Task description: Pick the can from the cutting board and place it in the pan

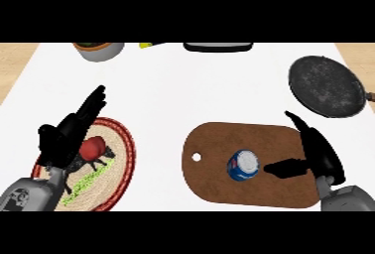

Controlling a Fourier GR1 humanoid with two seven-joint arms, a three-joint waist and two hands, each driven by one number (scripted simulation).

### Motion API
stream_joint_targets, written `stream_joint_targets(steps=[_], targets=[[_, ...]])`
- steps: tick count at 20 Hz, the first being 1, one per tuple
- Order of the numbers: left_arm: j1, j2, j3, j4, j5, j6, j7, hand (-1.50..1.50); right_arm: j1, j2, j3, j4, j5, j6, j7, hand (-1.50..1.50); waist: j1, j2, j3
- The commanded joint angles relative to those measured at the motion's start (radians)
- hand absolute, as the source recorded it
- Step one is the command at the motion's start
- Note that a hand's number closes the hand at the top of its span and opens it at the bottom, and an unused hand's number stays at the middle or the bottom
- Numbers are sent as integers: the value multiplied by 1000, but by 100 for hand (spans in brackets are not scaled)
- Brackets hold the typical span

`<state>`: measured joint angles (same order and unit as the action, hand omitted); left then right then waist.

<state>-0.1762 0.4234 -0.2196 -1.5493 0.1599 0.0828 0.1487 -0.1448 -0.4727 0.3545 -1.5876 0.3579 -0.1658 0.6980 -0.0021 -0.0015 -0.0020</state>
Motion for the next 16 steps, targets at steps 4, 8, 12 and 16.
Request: stream_joint_targets(steps=[4,8,12,16], targets=[[-21,-49,-36,-17,-34,29,28,0,-196,-82,49,-24,-122,411,331,-150,20,4,-1],[-27,-18,-15,-5,-10,-23,27,0,-311,11,76,34,-254,560,521,-150,30,6,-1],[-4,-26,-4,24,-18,-24,-22,0,-390,69,92,134,-365,609,589,-150,34,8,-1],[1,-13,-1,-26,-26,-18,35,0,-405,90,150,116,-400,600,684,-150,17,-2,0]])
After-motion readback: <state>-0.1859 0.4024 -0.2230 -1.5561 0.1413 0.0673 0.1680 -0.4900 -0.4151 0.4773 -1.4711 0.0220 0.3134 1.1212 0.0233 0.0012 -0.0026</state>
